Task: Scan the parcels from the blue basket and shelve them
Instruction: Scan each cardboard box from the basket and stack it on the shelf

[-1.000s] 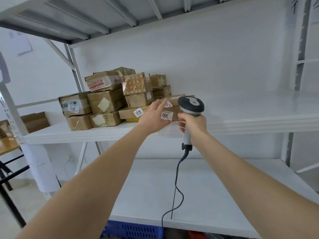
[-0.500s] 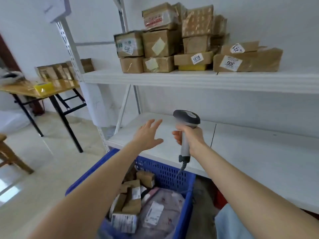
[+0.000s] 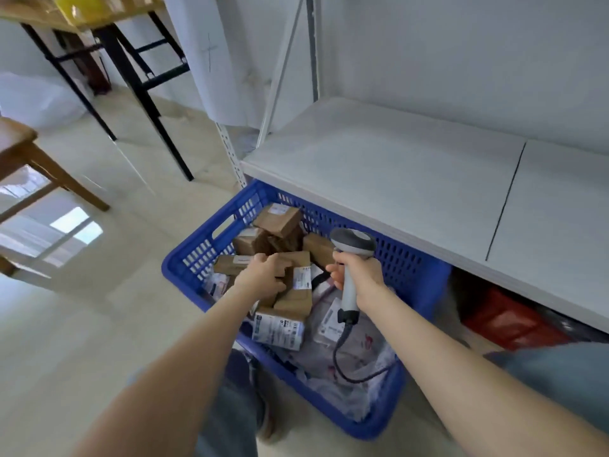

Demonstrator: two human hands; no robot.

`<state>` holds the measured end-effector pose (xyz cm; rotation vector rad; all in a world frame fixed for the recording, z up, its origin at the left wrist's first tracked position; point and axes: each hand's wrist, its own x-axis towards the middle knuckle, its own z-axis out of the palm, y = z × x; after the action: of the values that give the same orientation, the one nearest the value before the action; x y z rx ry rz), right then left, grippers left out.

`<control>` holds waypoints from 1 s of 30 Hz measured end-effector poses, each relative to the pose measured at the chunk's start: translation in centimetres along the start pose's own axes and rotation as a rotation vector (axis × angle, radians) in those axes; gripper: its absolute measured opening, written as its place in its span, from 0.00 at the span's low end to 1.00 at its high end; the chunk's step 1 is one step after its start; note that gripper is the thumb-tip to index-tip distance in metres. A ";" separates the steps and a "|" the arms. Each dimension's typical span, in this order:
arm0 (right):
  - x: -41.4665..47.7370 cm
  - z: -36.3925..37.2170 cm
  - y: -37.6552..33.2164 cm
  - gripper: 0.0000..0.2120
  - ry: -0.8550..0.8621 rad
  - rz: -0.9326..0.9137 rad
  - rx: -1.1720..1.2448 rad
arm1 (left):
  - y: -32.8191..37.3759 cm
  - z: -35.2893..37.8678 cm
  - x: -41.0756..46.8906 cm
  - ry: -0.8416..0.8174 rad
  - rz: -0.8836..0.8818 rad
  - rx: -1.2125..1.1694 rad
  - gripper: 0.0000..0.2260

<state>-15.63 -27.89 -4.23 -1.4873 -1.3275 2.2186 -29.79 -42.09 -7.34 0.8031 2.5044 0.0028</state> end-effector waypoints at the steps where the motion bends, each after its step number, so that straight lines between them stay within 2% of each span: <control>1: 1.1 0.6 0.7 0.08 0.009 0.022 -0.005 | -0.8 0.8 1.0 -0.021 -0.021 0.000 0.34; 4: 4.7 2.5 2.8 0.08 0.011 0.080 -0.021 | -3.3 1.9 3.9 -0.008 -0.103 -0.009 0.31; 10: 11.2 6.8 6.1 0.07 0.020 0.128 -0.068 | -8.9 1.4 10.0 0.201 -0.380 -0.156 0.24; 15: 14.1 9.0 8.5 0.07 0.004 0.154 -0.102 | -13.1 2.4 13.7 0.178 -0.578 -0.418 0.25; 19: 14.0 9.1 8.8 0.06 0.005 0.150 -0.100 | -13.9 3.1 14.2 0.219 -0.661 -0.703 0.12; 21: 13.4 8.8 8.2 0.06 -0.009 0.131 -0.093 | -13.9 3.0 13.7 0.239 -0.700 -0.802 0.10; 25: 10.8 7.7 6.0 0.05 -0.030 0.090 -0.061 | -12.7 1.5 11.4 0.254 -0.658 -1.080 0.06; 28: 7.5 6.3 4.3 0.04 -0.040 0.046 -0.044 | -10.7 0.1 8.5 0.227 -0.552 -1.239 0.15; 30: 4.9 5.1 3.6 0.05 -0.060 0.006 -0.030 | -8.9 -0.7 6.3 0.181 -0.467 -1.319 0.17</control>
<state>-21.03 -30.24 -9.62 -1.4472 -1.3820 2.2738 -39.33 -45.89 -10.95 -0.3353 2.0895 1.4090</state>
